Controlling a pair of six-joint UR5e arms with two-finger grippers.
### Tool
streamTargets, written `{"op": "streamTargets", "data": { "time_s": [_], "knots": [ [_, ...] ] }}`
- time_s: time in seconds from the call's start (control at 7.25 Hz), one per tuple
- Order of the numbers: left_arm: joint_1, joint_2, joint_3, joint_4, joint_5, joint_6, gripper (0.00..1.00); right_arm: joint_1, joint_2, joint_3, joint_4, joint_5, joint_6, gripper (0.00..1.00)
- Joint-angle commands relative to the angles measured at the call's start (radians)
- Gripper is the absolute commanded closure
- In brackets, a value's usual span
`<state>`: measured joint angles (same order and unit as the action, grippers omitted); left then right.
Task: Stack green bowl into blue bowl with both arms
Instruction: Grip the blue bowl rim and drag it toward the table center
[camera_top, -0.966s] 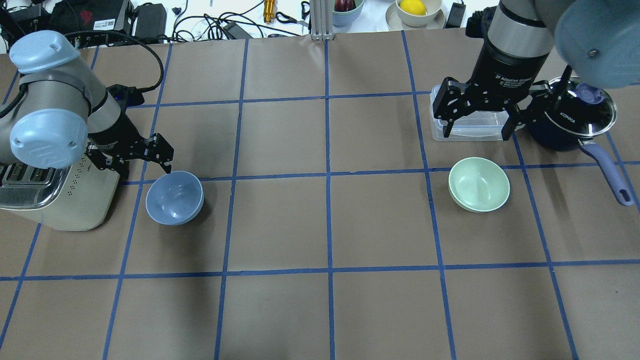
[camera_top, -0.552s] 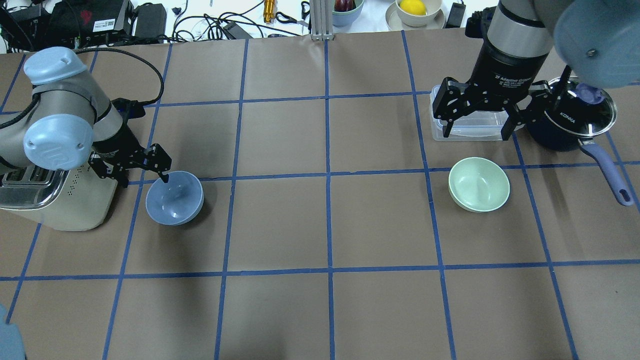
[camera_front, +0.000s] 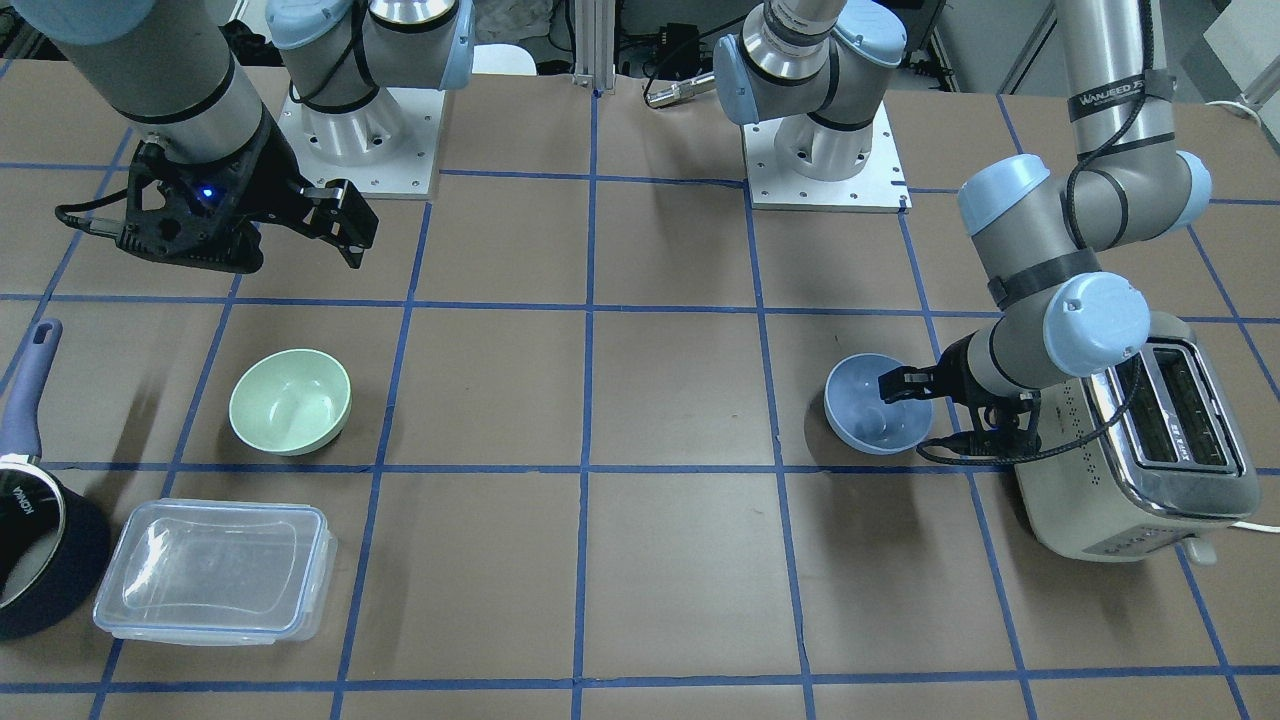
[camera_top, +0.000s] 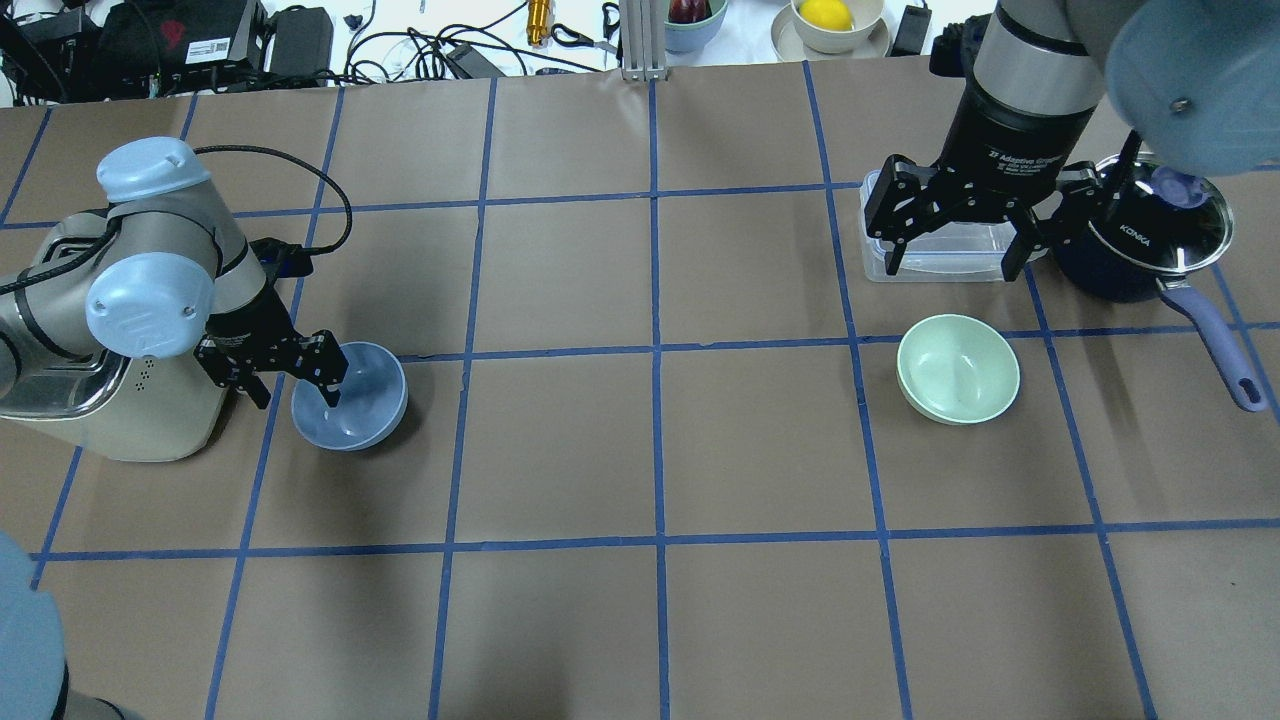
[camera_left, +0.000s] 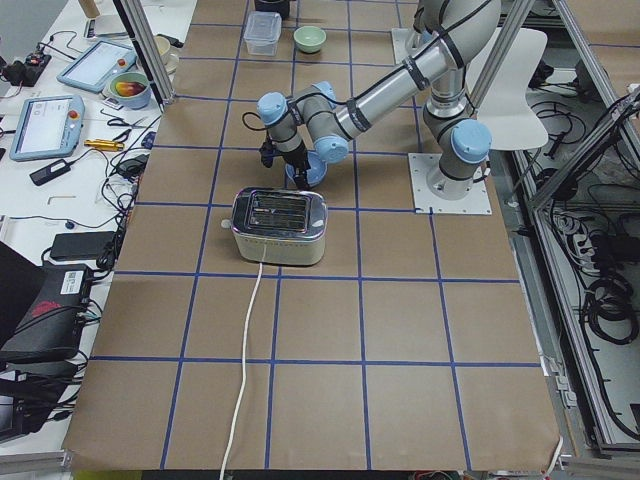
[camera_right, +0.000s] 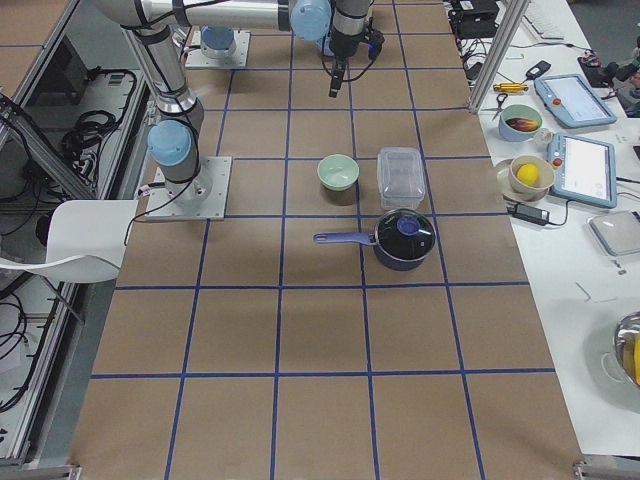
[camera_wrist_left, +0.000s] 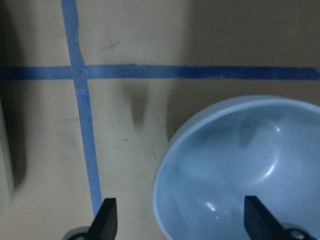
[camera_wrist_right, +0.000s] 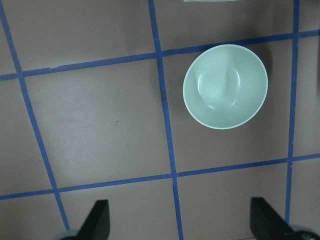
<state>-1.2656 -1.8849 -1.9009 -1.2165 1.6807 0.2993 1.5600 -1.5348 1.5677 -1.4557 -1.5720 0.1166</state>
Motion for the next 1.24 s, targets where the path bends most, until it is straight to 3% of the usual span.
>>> {"op": "streamTargets", "data": {
  "time_s": [0.0, 0.14, 0.28, 0.69, 1.1],
  "knots": [
    [0.000, -0.017, -0.001, 0.000, 0.016, 0.011, 0.36, 0.000, 0.001, 0.000, -0.002, 0.000, 0.000, 0.00],
    [0.000, -0.020, 0.000, 0.000, 0.016, 0.011, 0.74, 0.000, 0.001, 0.000, -0.002, 0.000, 0.000, 0.00],
    [0.000, -0.020, 0.003, 0.002, 0.016, 0.011, 1.00, 0.000, 0.001, 0.000, -0.002, 0.000, 0.000, 0.00],
    [-0.001, -0.004, 0.049, -0.008, 0.020, 0.007, 1.00, 0.000, 0.001, -0.002, -0.002, 0.000, 0.000, 0.00],
    [-0.081, 0.010, 0.224, -0.147, -0.025, -0.041, 1.00, 0.000, 0.001, 0.000, -0.002, 0.000, 0.000, 0.00]
  ]
}}
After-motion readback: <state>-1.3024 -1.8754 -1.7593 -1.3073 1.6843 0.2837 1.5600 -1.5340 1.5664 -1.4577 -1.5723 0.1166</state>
